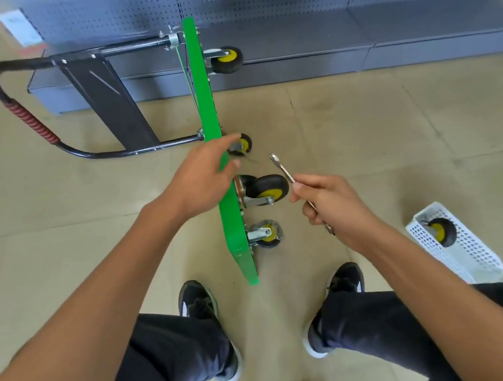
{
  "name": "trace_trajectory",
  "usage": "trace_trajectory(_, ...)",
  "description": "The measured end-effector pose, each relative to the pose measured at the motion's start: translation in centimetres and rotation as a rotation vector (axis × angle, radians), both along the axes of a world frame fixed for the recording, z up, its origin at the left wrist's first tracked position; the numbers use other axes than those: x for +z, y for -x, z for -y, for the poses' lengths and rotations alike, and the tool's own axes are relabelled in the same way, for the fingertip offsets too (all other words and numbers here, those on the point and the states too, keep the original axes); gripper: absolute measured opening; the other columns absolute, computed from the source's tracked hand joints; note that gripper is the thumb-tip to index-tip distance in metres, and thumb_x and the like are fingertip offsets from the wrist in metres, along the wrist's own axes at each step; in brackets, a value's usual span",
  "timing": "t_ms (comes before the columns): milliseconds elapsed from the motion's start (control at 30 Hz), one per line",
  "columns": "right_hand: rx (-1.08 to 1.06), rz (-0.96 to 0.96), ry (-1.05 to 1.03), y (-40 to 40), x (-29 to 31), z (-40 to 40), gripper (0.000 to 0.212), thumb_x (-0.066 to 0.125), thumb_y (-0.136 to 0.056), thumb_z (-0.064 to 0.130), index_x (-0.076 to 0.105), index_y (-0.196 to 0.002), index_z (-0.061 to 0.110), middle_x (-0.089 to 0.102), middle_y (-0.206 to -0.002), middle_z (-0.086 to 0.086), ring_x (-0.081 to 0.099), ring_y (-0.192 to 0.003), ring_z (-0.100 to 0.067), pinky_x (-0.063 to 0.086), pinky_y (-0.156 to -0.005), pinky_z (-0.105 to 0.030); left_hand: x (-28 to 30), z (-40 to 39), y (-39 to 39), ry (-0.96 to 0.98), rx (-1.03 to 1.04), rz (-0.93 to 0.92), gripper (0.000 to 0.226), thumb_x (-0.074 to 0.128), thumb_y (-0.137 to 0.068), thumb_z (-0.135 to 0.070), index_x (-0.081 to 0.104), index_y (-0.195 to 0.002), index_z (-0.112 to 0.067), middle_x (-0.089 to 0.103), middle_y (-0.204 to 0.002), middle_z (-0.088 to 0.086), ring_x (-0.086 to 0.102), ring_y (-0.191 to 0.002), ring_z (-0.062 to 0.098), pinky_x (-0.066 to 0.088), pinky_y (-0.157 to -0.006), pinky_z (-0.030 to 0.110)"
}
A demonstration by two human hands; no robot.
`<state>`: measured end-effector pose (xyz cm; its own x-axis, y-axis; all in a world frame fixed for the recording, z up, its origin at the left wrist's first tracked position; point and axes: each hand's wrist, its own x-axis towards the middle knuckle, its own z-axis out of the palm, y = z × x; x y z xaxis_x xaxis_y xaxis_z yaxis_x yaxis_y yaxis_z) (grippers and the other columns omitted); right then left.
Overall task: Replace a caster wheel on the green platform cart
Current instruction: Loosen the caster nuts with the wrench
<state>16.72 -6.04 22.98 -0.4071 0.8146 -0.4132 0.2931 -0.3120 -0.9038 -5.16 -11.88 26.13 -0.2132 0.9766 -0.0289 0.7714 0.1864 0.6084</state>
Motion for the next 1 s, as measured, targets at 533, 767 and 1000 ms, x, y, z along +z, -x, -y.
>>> trace_trajectory(533, -0.067, -0.168, 0.134, 2.7, -6.3, 6.3, 0.024, 0.058, -0.1, 0.012, 0.071, -0.104, 0.031, 0.063, -0.076, -0.008, 0.04, -0.049, -0.016, 0.032, -0.044, -0.026, -2.7, -1.7, 0.5, 0.128, 0.026, -0.25, 0.067, 0.064, -0.093, -0.031, 0.035, -0.153, -0.021, 0.015, -0.166, 0.01, 0.015, -0.153, 0.027, 0.02, -0.121, 0.038)
trace_trajectory(767, -0.115, -0.225, 0.175, 4.0, -7.0, 7.3, 0.025, 0.058, -0.1, 0.01, 0.072, -0.104, 0.03, 0.062, -0.069, -0.002, 0.04, -0.05, -0.018, 0.033, -0.044, -0.025, -2.0, -2.2, 0.2, 0.236, 0.054, -0.248, 0.062, 0.063, -0.091, -0.025, 0.042, -0.149, -0.019, 0.011, -0.166, 0.016, 0.041, -0.137, 0.04, 0.039, -0.109, 0.041)
trace_trajectory(1000, -0.11, -0.243, 0.203, 3.9, -7.0, 7.7, 0.026, 0.057, -0.101, 0.01, 0.072, -0.106, 0.03, 0.062, -0.07, -0.002, 0.04, -0.049, -0.018, 0.032, -0.045, -0.028, -1.4, -2.0, -0.3, 0.234, 0.055, -0.27, 0.064, 0.061, -0.091, -0.017, 0.038, -0.151, -0.018, 0.01, -0.166, 0.016, 0.046, -0.132, 0.042, 0.044, -0.106, 0.044)
